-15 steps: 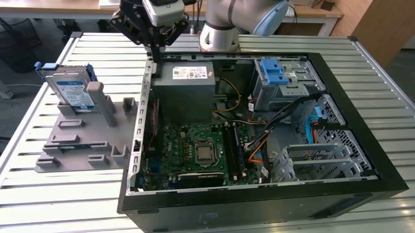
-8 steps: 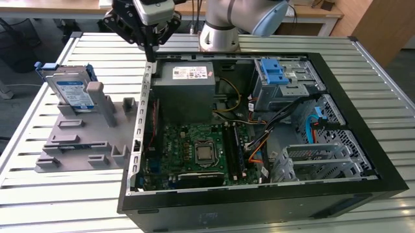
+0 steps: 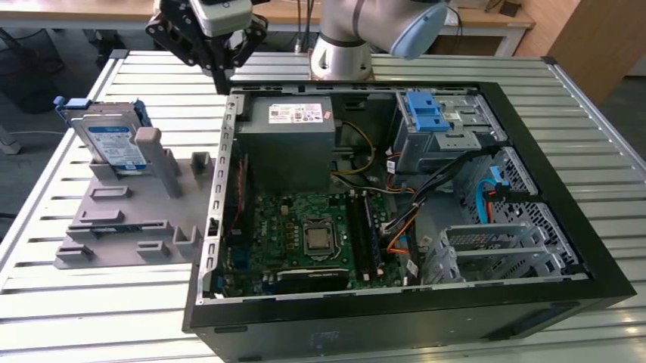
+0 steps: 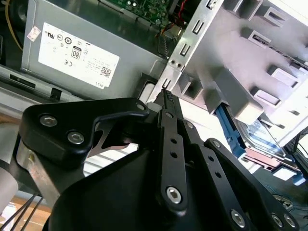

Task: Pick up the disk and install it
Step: 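Reach for the disk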

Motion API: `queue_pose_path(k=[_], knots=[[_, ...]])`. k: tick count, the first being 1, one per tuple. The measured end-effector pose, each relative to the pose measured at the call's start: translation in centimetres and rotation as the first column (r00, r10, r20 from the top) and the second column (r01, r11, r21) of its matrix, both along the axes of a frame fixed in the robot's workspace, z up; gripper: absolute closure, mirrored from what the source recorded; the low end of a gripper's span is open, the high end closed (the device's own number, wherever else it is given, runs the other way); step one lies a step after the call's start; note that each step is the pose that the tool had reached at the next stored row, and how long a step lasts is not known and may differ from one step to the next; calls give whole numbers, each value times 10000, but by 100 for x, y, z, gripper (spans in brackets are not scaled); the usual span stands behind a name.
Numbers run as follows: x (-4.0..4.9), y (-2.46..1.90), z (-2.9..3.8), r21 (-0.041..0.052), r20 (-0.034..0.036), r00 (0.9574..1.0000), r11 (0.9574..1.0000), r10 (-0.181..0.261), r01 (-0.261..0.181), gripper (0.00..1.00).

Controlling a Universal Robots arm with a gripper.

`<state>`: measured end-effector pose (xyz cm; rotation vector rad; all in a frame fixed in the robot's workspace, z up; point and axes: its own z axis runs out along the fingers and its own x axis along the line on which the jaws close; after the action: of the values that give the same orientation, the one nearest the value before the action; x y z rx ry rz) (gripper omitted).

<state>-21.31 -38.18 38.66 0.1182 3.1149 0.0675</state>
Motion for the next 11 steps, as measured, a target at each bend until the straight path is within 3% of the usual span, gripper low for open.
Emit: queue_pose_path(k=[11], knots=[[-197, 66, -16, 0, -5, 10000, 10000, 1, -1, 89]])
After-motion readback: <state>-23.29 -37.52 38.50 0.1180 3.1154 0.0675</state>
